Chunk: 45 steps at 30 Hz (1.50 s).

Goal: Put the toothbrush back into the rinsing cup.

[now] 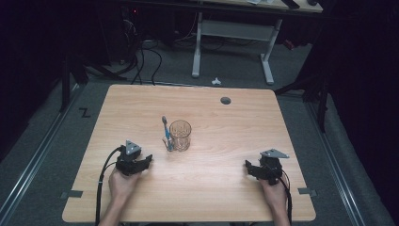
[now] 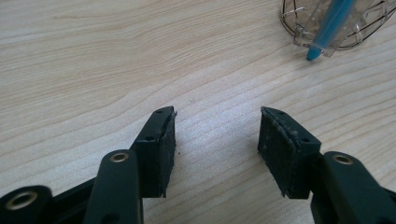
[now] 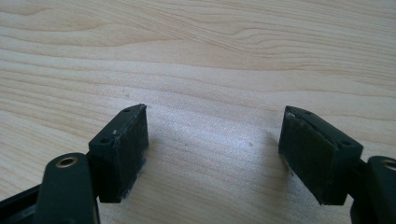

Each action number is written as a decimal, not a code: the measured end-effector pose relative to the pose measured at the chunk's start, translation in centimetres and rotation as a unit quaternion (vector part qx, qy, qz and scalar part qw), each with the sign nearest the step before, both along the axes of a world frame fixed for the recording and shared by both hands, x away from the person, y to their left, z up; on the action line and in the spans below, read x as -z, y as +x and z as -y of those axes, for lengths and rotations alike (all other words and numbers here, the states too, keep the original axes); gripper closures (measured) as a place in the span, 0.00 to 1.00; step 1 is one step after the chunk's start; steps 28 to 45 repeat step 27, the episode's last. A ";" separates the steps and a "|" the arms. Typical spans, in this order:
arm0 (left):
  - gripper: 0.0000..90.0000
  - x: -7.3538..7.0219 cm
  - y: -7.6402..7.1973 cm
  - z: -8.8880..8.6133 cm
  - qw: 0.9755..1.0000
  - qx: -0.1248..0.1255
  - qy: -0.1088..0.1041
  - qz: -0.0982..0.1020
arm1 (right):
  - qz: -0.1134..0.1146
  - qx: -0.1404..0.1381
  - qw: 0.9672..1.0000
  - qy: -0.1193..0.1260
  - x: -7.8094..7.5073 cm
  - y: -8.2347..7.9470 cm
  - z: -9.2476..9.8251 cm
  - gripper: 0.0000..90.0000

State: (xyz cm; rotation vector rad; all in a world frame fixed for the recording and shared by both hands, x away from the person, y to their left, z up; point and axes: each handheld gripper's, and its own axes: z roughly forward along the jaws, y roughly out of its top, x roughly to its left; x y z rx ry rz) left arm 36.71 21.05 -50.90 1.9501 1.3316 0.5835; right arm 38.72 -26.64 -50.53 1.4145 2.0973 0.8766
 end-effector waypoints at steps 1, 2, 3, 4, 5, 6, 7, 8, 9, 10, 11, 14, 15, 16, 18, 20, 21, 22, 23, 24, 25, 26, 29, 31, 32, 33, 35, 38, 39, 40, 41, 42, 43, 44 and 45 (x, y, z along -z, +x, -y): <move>0.51 0.0 0.0 0.1 1.000 0.002 0.005 0.001 | 0.000 0.000 1.000 0.000 0.0 0.0 0.0 0.27; 0.51 0.0 0.0 0.1 1.000 0.003 0.005 0.002 | 0.000 0.000 1.000 0.000 0.0 0.0 0.0 0.27; 0.50 0.1 0.0 0.1 1.000 0.002 0.004 0.005 | 0.000 0.000 1.000 0.000 0.0 0.0 0.0 0.27; 0.50 0.2 -0.1 0.1 1.000 0.001 0.002 0.007 | 0.000 0.000 1.000 0.000 0.0 0.0 0.0 0.27; 0.50 0.2 -0.1 0.1 1.000 -0.001 0.002 0.007 | 0.000 0.000 1.000 0.000 0.0 0.0 0.0 0.27; 0.49 0.2 -0.1 0.1 1.000 -0.001 0.002 0.007 | 0.000 0.000 1.000 0.000 0.0 0.0 0.0 0.27; 0.49 0.2 -0.1 0.1 1.000 -0.001 0.003 0.007 | 0.000 0.000 1.000 0.000 0.0 0.0 0.0 0.27; 0.48 0.2 -0.1 0.1 1.000 -0.001 0.003 0.006 | 0.000 0.001 1.000 0.000 0.0 0.0 0.0 0.27; 0.47 0.2 -0.1 0.1 1.000 -0.001 0.002 0.006 | 0.000 0.001 1.000 0.000 0.0 0.0 0.0 0.27; 0.46 0.2 -0.1 0.1 1.000 0.000 0.002 0.005 | 0.000 0.001 1.000 0.000 0.0 0.0 0.0 0.27; 0.45 0.2 -0.1 0.1 1.000 0.001 0.001 0.004 | 0.000 0.002 1.000 0.000 0.0 0.0 0.0 0.27; 0.41 0.2 -0.2 0.2 1.000 0.002 0.002 0.003 | 0.000 0.003 1.000 0.000 0.0 0.0 0.0 0.27; 0.40 0.2 -0.2 0.2 1.000 0.001 0.003 0.002 | 0.000 0.003 1.000 0.000 0.0 0.0 0.0 0.27; 0.40 0.2 -0.3 0.1 1.000 0.001 0.003 0.002 | 0.000 0.003 1.000 0.000 0.0 0.0 0.0 0.27; 0.40 0.2 -0.3 0.2 1.000 0.000 0.003 0.002 | 0.000 0.003 1.000 0.000 0.0 0.0 0.0 0.27; 0.40 0.2 -0.3 0.2 1.000 0.000 0.002 0.002 | 0.000 0.003 1.000 0.000 0.0 0.0 0.0 0.27; 0.40 0.2 -0.3 0.2 1.000 0.000 0.001 0.003 | 0.000 0.003 1.000 0.000 0.0 0.0 0.0 0.27; 0.40 0.2 -0.3 0.2 1.000 0.000 0.000 0.003 | 0.000 0.003 1.000 0.000 0.0 0.0 0.0 0.27; 0.40 0.2 -0.3 0.2 1.000 0.001 0.003 0.002 | 0.000 0.003 1.000 0.000 0.0 0.0 0.0 0.27; 0.39 0.2 -0.3 0.2 1.000 0.001 0.003 0.002 | 0.000 0.003 1.000 0.000 0.0 0.0 0.0 0.27; 0.39 0.2 -0.3 0.2 1.000 0.003 0.003 0.002 | 0.000 0.003 1.000 0.000 0.0 0.0 0.0 0.27; 0.38 0.2 -0.2 0.2 1.000 0.004 0.003 0.002 | 0.000 0.003 1.000 0.000 0.0 0.0 0.0 0.27; 0.37 0.2 -0.2 0.2 1.000 0.004 0.004 0.001 | 0.000 0.003 1.000 0.000 0.0 0.0 0.0 0.27; 0.37 0.2 -0.2 0.2 1.000 0.004 0.004 0.001 | 0.000 0.003 1.000 0.000 0.0 0.0 0.0 0.27; 0.37 0.2 -0.2 0.2 1.000 0.004 0.004 0.001 | 0.000 0.003 1.000 0.000 0.0 0.0 0.0 0.27; 0.37 0.2 -0.2 0.2 1.000 0.004 0.004 0.001 | 0.000 0.003 1.000 0.000 0.0 0.0 0.0 0.27; 0.37 0.2 -0.2 0.2 1.000 0.004 0.004 0.001 | 0.000 0.003 1.000 0.000 0.0 0.0 0.0 0.27; 0.37 0.2 -0.2 0.2 1.000 0.004 0.004 0.001 | 0.000 0.003 1.000 0.000 0.0 0.0 0.0 0.27; 0.37 0.2 -0.2 0.2 1.000 0.004 0.004 0.001 | 0.000 0.003 1.000 0.000 0.0 0.0 0.0 0.27; 0.37 0.2 -0.2 0.2 1.000 0.004 0.004 0.001 | 0.000 0.003 1.000 0.000 0.0 0.0 0.0 0.27; 0.37 0.2 -0.2 0.2 1.000 0.004 0.004 0.001 | 0.000 0.003 1.000 0.000 0.0 0.0 0.0 0.27; 0.37 0.2 -0.2 0.2 1.000 0.004 0.004 0.001 | 0.000 0.003 1.000 0.000 0.0 0.0 0.0 0.27; 0.37 0.2 -0.2 0.2 1.000 0.004 0.004 0.001 | 0.000 0.003 1.000 0.000 0.0 0.0 0.0 0.27; 0.37 0.2 -0.2 0.2 1.000 0.004 0.004 0.001 | 0.000 0.003 1.000 0.000 0.0 0.0 0.0 0.27; 0.37 0.2 -0.2 0.2 1.000 0.004 0.004 0.001 | 0.000 0.003 1.000 0.000 0.0 0.0 0.0 0.27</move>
